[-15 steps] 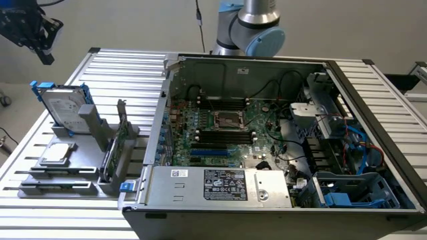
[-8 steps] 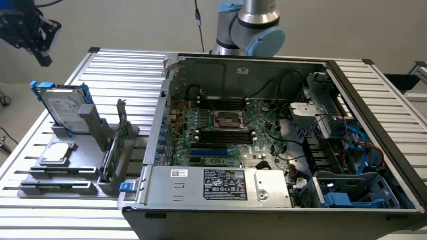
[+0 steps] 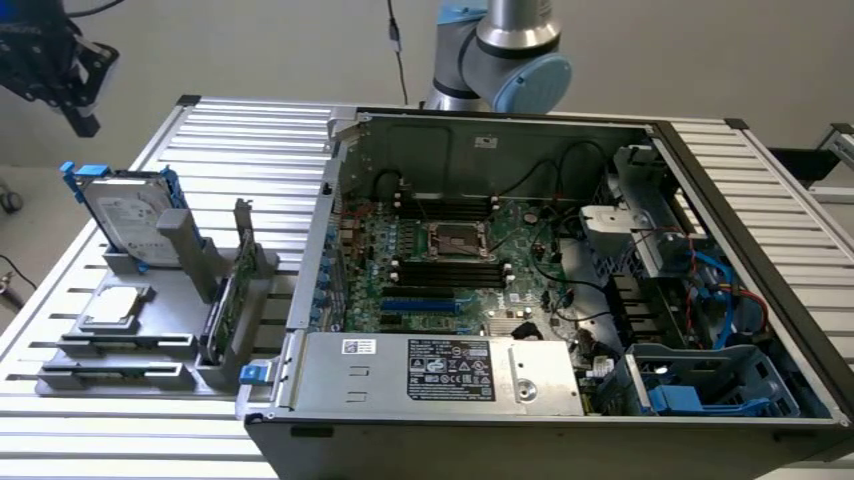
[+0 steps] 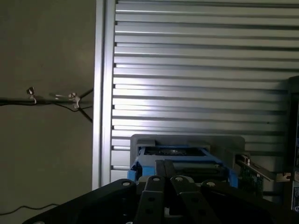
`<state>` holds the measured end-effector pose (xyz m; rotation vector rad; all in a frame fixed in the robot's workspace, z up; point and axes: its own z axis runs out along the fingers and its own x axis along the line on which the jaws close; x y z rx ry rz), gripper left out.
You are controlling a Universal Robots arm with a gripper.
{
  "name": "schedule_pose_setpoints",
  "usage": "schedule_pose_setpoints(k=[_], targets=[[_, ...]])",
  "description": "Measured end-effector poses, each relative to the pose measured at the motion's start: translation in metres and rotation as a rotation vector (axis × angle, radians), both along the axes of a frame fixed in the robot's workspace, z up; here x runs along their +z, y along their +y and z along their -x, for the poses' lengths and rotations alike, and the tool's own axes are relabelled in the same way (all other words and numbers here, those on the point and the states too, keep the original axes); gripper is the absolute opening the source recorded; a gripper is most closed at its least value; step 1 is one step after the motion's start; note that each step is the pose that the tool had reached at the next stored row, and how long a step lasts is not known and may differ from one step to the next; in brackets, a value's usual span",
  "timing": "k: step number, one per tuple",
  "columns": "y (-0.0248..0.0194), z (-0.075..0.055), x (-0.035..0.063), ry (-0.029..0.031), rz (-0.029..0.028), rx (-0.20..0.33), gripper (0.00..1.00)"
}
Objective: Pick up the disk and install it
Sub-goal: 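Reach for the disk, then pick up the disk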
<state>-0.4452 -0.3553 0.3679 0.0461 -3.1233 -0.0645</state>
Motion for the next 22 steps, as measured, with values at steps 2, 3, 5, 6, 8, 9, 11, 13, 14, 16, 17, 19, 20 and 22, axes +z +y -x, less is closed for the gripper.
schedule_pose_setpoints(k=[2,3,5,6,8,9,11,13,14,16,17,19,20,22], targets=[[-0.0002,0.0006,0.0000,-0.0001,0.0020,0.003,0.11],[-0.0004,0.0006,0.0000,-0.0002,0.0019,0.003,0.11],[-0.0004,0.0007,0.0000,-0.0004,0.0012,0.003,0.11],[-0.0004,0.0007,0.0000,-0.0005,0.0012,0.003,0.11],[-0.0004,0.0007,0.0000,-0.0005,0.0012,0.003,0.11],[-0.0004,0.0007,0.0000,-0.0005,0.0012,0.003,0.11],[-0.0004,0.0007,0.0000,-0.0005,0.0012,0.003,0.11],[-0.0004,0.0007,0.0000,-0.0005,0.0012,0.003,0.11],[-0.0004,0.0007,0.0000,-0.0005,0.0012,0.003,0.11],[-0.0004,0.0007,0.0000,-0.0005,0.0012,0.003,0.11],[-0.0004,0.0007,0.0000,-0.0004,0.0012,0.003,0.11],[-0.0003,0.0015,0.0000,-0.0004,0.0012,0.003,0.11],[0.0000,0.0017,-0.0001,-0.0006,0.0011,0.007,0.11],[0.0000,0.0018,-0.0004,-0.0005,0.0012,0.036,0.11]])
